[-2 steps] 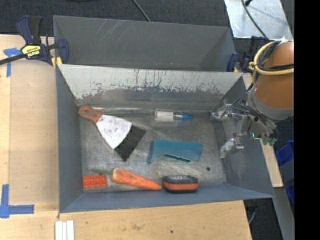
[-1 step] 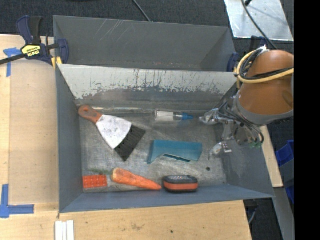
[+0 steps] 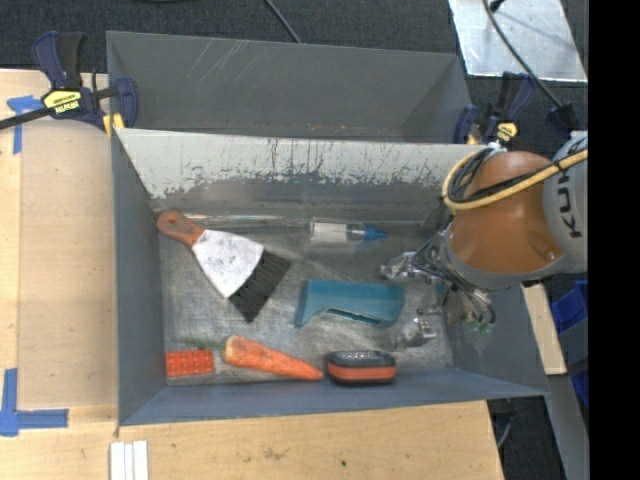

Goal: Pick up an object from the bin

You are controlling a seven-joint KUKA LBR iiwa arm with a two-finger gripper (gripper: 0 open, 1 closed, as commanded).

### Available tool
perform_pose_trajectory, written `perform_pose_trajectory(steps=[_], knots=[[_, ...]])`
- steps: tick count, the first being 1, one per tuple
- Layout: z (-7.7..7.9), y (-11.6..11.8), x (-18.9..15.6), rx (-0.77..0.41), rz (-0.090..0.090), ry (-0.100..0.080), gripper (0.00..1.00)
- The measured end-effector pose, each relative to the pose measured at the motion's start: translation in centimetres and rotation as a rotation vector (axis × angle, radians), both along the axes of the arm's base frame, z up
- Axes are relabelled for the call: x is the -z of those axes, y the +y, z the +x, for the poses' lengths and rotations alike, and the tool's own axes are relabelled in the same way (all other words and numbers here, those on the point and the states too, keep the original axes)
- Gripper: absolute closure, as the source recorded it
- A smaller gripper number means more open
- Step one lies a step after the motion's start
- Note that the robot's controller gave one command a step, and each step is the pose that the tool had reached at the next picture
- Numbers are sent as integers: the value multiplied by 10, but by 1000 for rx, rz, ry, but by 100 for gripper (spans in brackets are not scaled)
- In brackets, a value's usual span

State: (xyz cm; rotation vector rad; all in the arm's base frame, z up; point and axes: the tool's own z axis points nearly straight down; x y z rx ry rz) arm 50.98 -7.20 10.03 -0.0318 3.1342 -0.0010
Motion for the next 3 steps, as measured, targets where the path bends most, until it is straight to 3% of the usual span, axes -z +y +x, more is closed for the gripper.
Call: perform_pose_trajectory(steps=[1,2,3], knots=[[25,70,24,156,4,-7,100],[25,70,24,156,4,-7,100],[5,52,-132,130,0,6,100]])
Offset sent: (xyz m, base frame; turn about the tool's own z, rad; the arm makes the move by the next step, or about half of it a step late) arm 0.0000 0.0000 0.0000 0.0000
